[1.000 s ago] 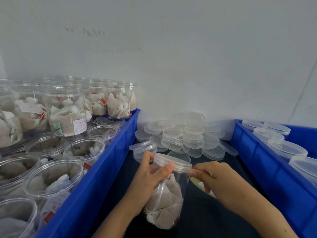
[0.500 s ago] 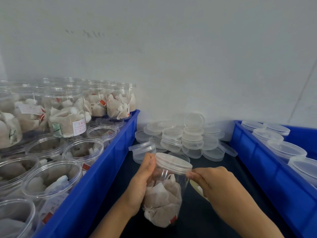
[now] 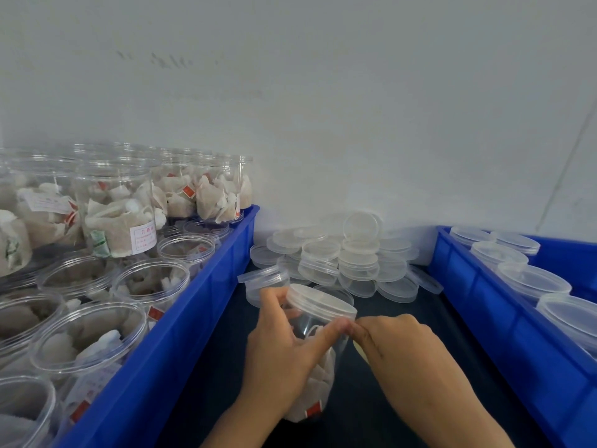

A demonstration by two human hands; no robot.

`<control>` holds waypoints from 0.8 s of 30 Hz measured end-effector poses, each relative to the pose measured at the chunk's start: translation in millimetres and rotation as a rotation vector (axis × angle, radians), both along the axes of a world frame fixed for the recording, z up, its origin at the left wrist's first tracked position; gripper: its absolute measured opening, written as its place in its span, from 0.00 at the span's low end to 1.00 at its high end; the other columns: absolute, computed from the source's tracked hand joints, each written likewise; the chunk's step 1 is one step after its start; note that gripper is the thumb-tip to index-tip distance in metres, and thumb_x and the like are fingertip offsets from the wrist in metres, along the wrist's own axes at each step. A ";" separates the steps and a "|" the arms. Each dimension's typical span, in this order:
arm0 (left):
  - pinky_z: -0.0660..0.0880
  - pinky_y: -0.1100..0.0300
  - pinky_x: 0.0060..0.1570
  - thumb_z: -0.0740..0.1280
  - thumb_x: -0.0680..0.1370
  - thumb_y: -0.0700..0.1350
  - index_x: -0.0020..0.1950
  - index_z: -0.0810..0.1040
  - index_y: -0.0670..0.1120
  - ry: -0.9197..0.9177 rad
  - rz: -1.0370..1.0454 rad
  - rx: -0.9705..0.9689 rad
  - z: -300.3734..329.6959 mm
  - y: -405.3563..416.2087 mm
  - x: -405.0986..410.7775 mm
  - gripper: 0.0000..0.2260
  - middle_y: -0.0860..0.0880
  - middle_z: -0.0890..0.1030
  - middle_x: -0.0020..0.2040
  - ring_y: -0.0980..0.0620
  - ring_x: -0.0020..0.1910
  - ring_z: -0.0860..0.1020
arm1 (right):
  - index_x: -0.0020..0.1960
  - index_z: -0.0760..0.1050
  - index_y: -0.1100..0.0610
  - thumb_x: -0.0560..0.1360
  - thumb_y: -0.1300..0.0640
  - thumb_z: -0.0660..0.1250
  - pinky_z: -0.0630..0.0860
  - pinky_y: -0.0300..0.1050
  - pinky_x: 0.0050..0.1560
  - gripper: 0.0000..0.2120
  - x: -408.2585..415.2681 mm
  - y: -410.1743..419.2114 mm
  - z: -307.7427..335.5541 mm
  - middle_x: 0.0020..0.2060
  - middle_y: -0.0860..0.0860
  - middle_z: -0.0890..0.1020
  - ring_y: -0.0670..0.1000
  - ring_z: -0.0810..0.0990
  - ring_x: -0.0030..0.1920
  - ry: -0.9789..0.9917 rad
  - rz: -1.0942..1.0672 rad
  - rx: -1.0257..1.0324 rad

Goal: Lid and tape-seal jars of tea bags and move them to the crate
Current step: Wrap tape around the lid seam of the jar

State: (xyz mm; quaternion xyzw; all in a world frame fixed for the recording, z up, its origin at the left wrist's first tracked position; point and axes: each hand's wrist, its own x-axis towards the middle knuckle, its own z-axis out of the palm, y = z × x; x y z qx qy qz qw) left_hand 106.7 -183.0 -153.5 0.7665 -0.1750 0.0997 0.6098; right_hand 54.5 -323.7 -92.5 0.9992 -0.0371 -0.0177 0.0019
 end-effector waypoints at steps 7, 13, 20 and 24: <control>0.72 0.70 0.48 0.69 0.53 0.75 0.54 0.62 0.60 0.017 0.007 0.030 -0.3 0.5 4.8 0.37 0.63 0.74 0.54 0.66 0.54 0.74 | 0.55 0.72 0.48 0.83 0.51 0.54 0.78 0.41 0.45 0.08 -4.7 1.5 -3.0 0.38 0.44 0.74 0.46 0.78 0.42 -0.039 -0.013 0.106; 0.73 0.68 0.49 0.70 0.53 0.74 0.57 0.65 0.59 0.022 0.025 0.011 -3.2 -0.5 4.7 0.38 0.62 0.76 0.54 0.65 0.53 0.75 | 0.56 0.71 0.47 0.83 0.53 0.55 0.78 0.41 0.48 0.08 -3.3 0.6 -4.7 0.39 0.44 0.74 0.46 0.78 0.44 -0.045 -0.003 0.130; 0.77 0.64 0.50 0.72 0.51 0.74 0.56 0.70 0.59 0.039 -0.007 -0.039 -1.8 1.9 6.2 0.39 0.61 0.80 0.51 0.66 0.51 0.78 | 0.39 0.72 0.47 0.81 0.43 0.53 0.76 0.43 0.42 0.17 -8.0 -11.9 -2.7 0.32 0.47 0.76 0.47 0.77 0.35 -0.133 0.030 0.282; 0.76 0.67 0.47 0.75 0.51 0.71 0.56 0.72 0.58 0.054 -0.057 -0.086 -1.9 4.4 8.7 0.38 0.67 0.80 0.50 0.68 0.50 0.78 | 0.51 0.80 0.47 0.80 0.43 0.57 0.75 0.41 0.48 0.15 -8.6 -26.7 -0.4 0.42 0.51 0.81 0.47 0.78 0.45 -0.093 0.099 0.450</control>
